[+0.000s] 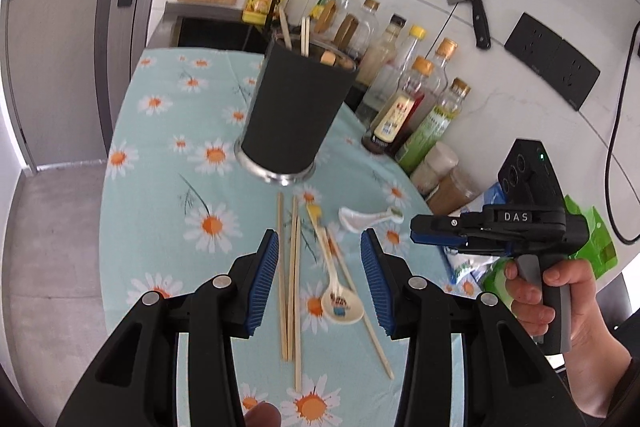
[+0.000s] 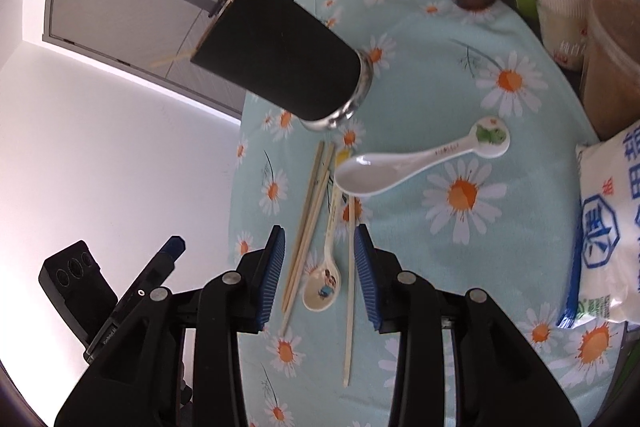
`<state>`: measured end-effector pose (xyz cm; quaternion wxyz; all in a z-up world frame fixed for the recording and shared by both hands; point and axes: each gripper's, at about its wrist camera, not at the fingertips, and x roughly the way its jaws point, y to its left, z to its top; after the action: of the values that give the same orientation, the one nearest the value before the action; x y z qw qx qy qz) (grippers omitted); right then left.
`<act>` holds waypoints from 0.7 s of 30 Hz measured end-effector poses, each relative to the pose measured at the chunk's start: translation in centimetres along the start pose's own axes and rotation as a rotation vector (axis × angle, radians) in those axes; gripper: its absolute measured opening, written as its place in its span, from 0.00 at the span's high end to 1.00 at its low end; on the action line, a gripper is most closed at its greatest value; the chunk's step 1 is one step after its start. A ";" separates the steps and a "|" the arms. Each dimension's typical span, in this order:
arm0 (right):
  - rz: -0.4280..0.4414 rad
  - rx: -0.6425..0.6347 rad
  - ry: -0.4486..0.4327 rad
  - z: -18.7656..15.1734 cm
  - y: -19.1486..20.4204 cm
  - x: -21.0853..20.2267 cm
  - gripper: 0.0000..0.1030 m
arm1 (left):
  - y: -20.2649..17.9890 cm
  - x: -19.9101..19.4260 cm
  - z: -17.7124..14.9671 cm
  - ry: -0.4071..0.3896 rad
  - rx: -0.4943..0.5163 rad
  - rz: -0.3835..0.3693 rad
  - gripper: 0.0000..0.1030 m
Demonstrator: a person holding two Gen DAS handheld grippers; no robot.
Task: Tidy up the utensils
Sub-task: 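Lower the left tool and grasp the cartoon-printed spoon by its yellow handle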
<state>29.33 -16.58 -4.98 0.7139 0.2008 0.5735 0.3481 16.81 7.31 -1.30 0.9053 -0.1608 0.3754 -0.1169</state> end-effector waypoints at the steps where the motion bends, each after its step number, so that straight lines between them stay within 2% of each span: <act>1: -0.005 0.000 0.011 -0.2 -0.1 0.4 0.64 | 0.2 0.4 -0.3 0.012 -0.007 -0.007 0.60; 5: -0.016 0.022 0.028 -0.7 -0.8 1.0 0.64 | 0.6 2.1 -1.2 0.066 -0.022 -0.042 0.61; 9: -0.021 0.039 0.035 -1.1 -1.3 1.1 0.64 | 0.2 4.7 -1.7 0.155 0.000 -0.064 0.61; 21: -0.003 0.097 0.028 -2.3 -3.8 -0.2 0.64 | -1.0 11.9 -1.3 0.345 0.025 -0.117 0.62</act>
<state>28.11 -19.59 -8.07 0.6957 0.2295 0.6001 0.3214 23.99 2.18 -9.47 0.8210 -0.1488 0.5136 -0.1999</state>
